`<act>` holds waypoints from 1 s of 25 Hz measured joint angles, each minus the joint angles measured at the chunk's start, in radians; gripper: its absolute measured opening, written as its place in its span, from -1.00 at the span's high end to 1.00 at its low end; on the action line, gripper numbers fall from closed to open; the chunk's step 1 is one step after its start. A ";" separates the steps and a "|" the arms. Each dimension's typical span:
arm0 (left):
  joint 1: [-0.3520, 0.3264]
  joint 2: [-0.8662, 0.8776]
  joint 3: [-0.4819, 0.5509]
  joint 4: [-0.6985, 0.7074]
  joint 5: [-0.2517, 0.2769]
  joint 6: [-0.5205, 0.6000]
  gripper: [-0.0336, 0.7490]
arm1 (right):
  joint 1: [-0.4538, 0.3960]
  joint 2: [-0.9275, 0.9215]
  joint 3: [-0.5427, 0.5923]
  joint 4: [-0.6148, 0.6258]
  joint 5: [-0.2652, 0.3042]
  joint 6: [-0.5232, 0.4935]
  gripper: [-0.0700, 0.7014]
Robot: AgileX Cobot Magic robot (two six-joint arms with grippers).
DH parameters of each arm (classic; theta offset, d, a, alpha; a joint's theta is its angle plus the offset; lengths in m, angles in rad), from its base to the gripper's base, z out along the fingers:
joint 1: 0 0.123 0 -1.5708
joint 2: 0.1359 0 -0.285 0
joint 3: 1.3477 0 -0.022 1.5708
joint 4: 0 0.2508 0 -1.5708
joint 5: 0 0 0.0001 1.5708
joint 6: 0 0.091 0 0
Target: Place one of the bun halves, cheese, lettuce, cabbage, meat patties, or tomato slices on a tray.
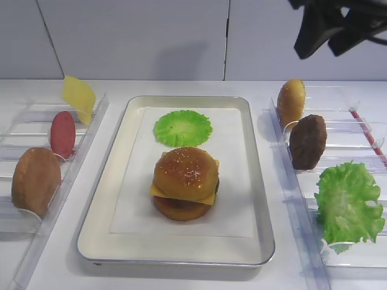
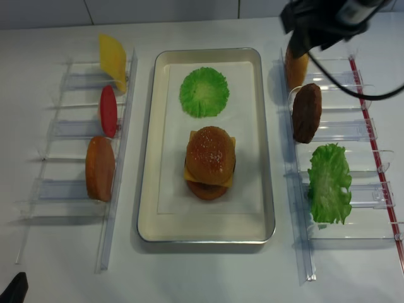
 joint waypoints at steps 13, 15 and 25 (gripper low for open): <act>0.000 0.000 0.000 0.000 0.000 0.000 -0.45 | 0.000 -0.413 0.242 -0.035 0.011 0.020 -0.23; 0.000 0.000 0.000 0.000 0.000 0.000 -0.45 | 0.000 -0.500 0.332 -0.037 0.008 0.023 -0.23; 0.000 0.000 0.000 0.000 0.000 0.000 -0.45 | 0.000 -0.915 0.635 -0.061 -0.080 0.023 -0.23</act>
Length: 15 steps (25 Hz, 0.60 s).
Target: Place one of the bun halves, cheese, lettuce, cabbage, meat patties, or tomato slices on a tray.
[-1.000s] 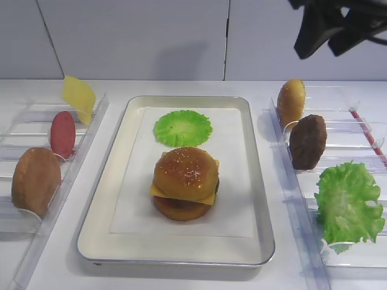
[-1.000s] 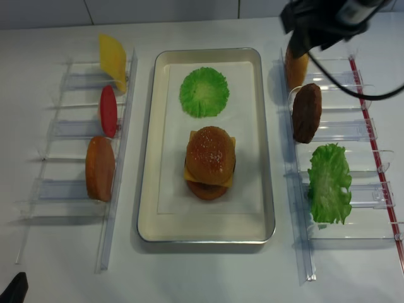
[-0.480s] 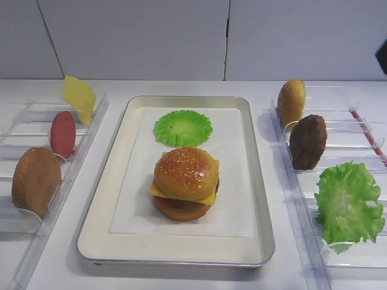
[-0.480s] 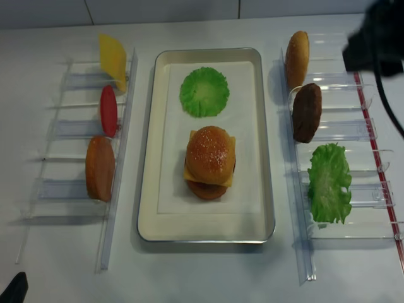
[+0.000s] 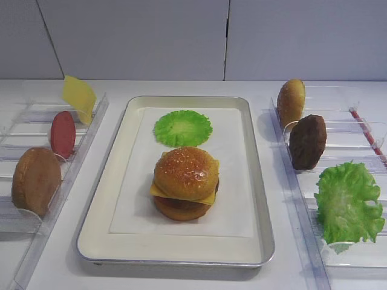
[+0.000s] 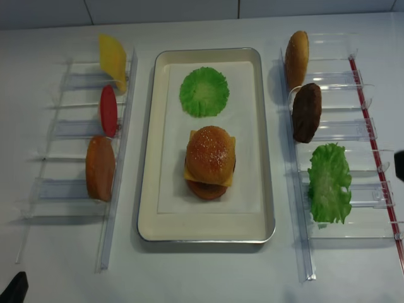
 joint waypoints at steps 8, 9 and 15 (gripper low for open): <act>0.000 0.000 0.000 0.000 0.000 0.000 -0.45 | 0.000 -0.223 0.192 -0.002 -0.012 0.000 -0.19; 0.000 0.000 0.000 0.000 0.000 0.000 -0.45 | 0.000 -0.253 0.216 -0.007 -0.016 0.000 -0.17; 0.000 0.000 0.000 0.000 0.000 0.000 -0.45 | 0.000 -0.407 0.369 -0.031 -0.016 0.000 -0.05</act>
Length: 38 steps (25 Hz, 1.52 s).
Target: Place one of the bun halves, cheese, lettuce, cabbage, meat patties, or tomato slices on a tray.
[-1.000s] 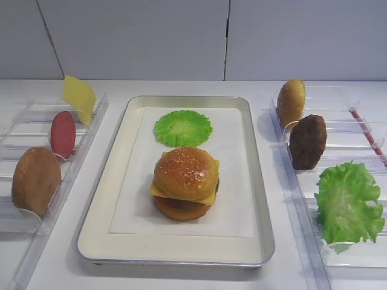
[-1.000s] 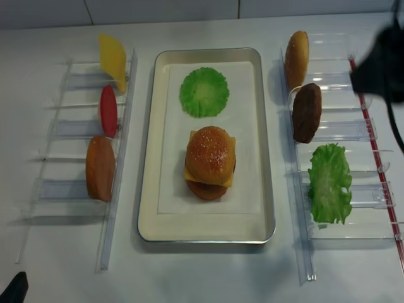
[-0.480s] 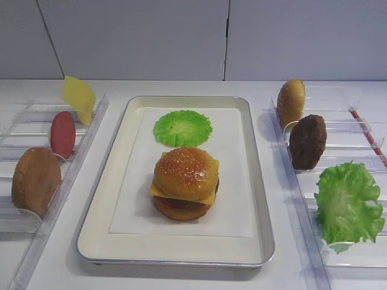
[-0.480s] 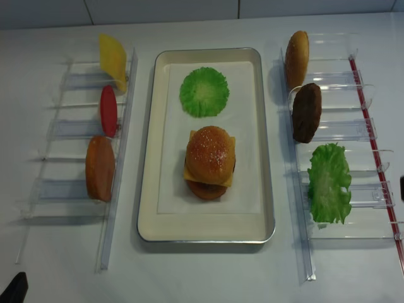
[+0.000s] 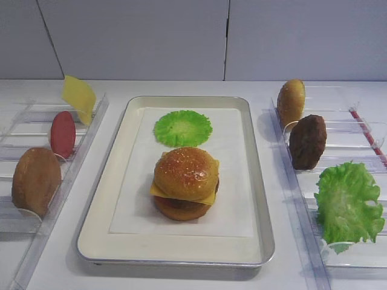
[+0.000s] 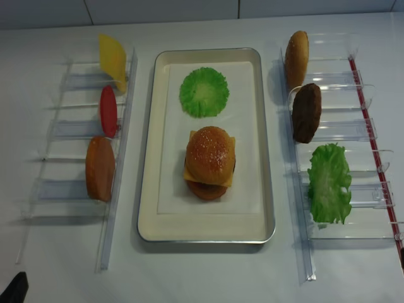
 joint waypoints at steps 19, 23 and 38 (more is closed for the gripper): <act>0.000 0.000 0.000 0.000 0.002 0.000 -0.45 | 0.000 -0.107 0.030 -0.052 0.000 0.022 -0.78; 0.000 0.000 0.000 0.000 0.002 0.000 -0.45 | 0.000 -0.107 0.030 -0.052 0.000 0.024 -0.86; 0.000 0.000 0.000 -0.002 0.002 0.000 -0.45 | -0.063 -0.184 0.030 -0.054 0.001 0.030 -0.87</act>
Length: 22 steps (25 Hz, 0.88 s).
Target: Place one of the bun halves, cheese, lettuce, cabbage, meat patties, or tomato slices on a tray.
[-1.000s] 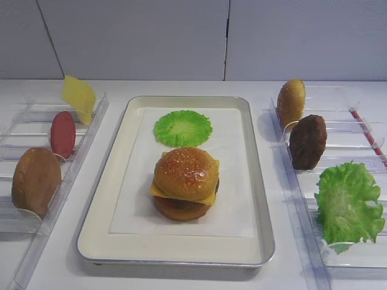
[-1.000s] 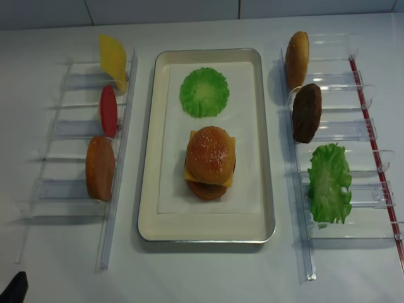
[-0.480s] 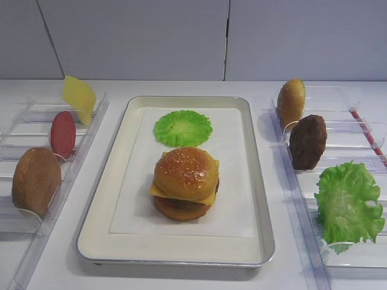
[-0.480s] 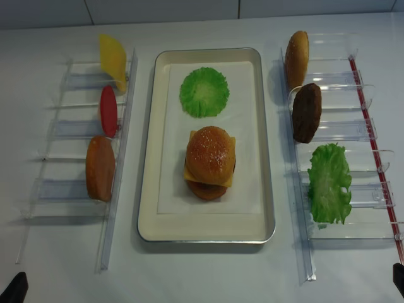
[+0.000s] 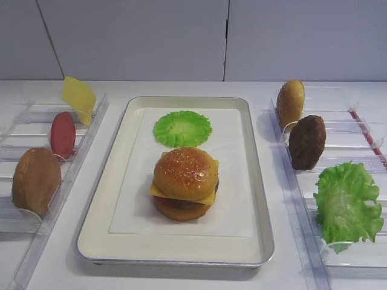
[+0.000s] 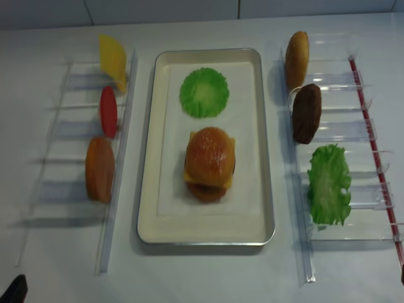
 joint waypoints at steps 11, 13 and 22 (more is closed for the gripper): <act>0.000 0.000 0.001 -0.002 0.000 0.000 -0.45 | -0.123 -0.004 0.000 -0.008 0.000 0.011 -0.87; 0.000 0.000 0.001 -0.002 0.000 0.000 -0.45 | -0.122 -0.004 0.000 -0.008 0.000 0.011 -0.87; 0.000 0.000 0.001 -0.002 0.000 0.000 -0.45 | -0.166 -0.004 0.000 -0.008 0.000 0.021 -0.87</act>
